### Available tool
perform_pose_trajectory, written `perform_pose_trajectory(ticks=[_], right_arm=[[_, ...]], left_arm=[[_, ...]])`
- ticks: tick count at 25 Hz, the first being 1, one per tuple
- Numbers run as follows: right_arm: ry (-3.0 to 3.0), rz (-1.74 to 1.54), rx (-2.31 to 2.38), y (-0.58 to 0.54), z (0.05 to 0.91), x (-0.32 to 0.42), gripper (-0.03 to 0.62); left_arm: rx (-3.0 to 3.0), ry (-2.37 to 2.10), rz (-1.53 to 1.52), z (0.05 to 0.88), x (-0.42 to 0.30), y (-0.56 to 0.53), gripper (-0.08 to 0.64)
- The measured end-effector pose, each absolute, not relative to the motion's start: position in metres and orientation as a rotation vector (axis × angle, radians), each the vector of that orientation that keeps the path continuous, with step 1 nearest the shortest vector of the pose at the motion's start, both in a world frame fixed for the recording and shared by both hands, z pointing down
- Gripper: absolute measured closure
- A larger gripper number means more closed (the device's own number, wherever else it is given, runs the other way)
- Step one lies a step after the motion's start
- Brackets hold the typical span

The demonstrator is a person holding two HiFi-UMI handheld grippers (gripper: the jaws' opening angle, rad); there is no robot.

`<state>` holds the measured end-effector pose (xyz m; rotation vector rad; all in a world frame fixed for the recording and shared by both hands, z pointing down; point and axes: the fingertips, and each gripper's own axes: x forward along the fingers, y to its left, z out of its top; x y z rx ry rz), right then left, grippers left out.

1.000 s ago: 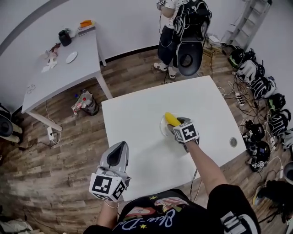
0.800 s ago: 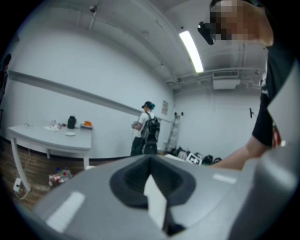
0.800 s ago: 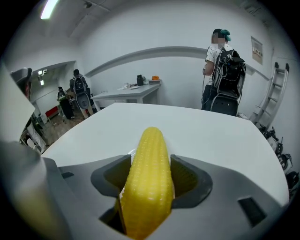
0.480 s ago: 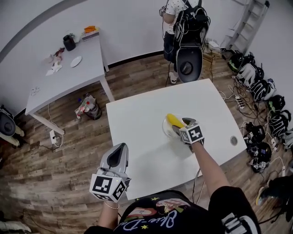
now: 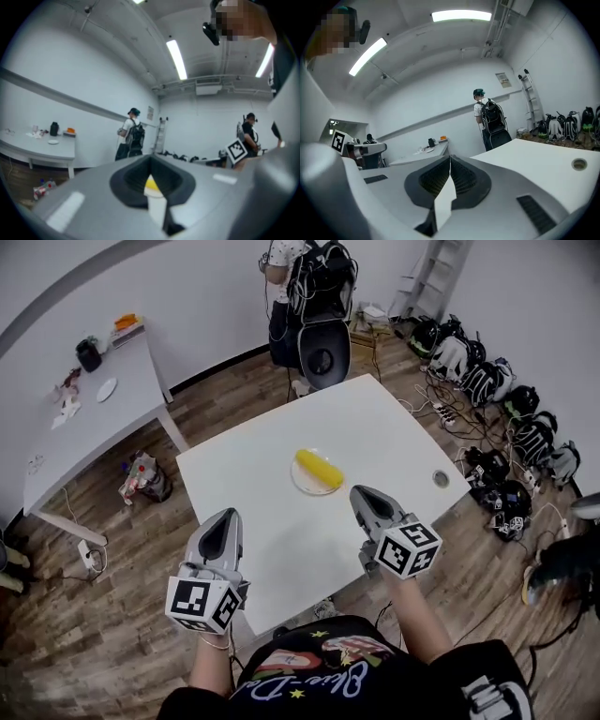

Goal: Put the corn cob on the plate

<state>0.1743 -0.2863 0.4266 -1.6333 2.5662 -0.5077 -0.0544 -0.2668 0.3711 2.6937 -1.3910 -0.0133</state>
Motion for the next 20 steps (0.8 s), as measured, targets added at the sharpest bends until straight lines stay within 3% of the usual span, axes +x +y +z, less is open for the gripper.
perform_pose_trajectory(ticks=[11, 20], right_arm=[[2.515, -0.413, -1.634, -0.209, 0.399, 0.166, 0.575], [2.506, -0.418, -1.564, -0.205, 0.381, 0.152, 0.576]], left_arm=[[2.786, -1.133, 0.018, 0.386, -0.005, -0.230, 0.572], [2.799, -1.165, 0.014, 0.377, -0.022, -0.224, 0.572]])
